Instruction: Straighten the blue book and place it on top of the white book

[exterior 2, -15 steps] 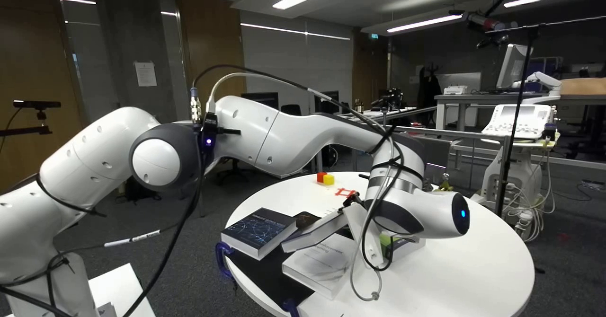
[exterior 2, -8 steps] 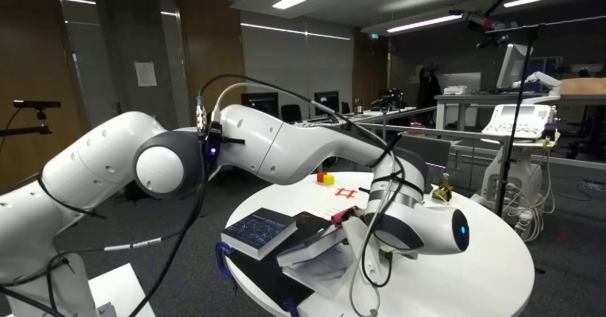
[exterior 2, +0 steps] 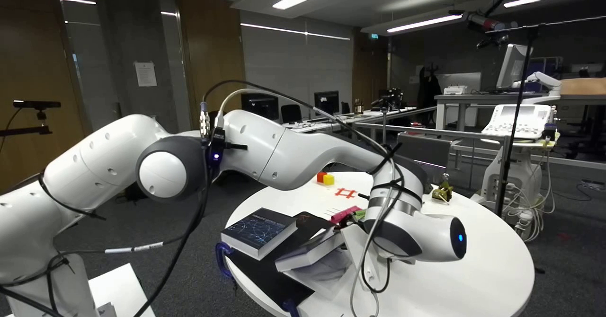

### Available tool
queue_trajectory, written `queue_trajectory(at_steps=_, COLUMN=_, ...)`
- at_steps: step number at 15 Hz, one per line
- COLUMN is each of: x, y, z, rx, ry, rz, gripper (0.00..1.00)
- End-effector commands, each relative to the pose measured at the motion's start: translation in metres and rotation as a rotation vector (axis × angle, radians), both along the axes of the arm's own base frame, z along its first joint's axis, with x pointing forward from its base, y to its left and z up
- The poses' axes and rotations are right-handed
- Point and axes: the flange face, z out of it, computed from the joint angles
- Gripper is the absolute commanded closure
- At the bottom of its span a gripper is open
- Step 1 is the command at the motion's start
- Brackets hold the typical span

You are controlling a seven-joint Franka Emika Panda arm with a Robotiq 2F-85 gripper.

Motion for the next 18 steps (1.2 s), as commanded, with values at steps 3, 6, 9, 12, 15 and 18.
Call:
queue_trajectory(at_steps=3, x=0.014, y=0.005, z=0.031, rx=0.040, ry=-0.094, rz=0.066, gripper=0.82)
queue_trajectory(at_steps=6, x=0.025, y=0.007, z=0.031, rx=0.043, ry=-0.128, rz=0.065, gripper=0.82)
queue_trajectory(at_steps=9, x=0.034, y=0.011, z=0.029, rx=0.052, ry=-0.144, rz=0.048, gripper=0.82)
queue_trajectory(at_steps=12, x=0.038, y=0.012, z=0.026, rx=0.052, ry=-0.143, rz=0.039, gripper=0.82)
queue_trajectory(at_steps=15, x=0.040, y=0.012, z=0.026, rx=0.056, ry=-0.140, rz=0.019, gripper=0.82)
queue_trajectory(at_steps=18, x=0.044, y=0.011, z=0.025, rx=0.053, ry=-0.137, rz=-0.011, gripper=0.82)
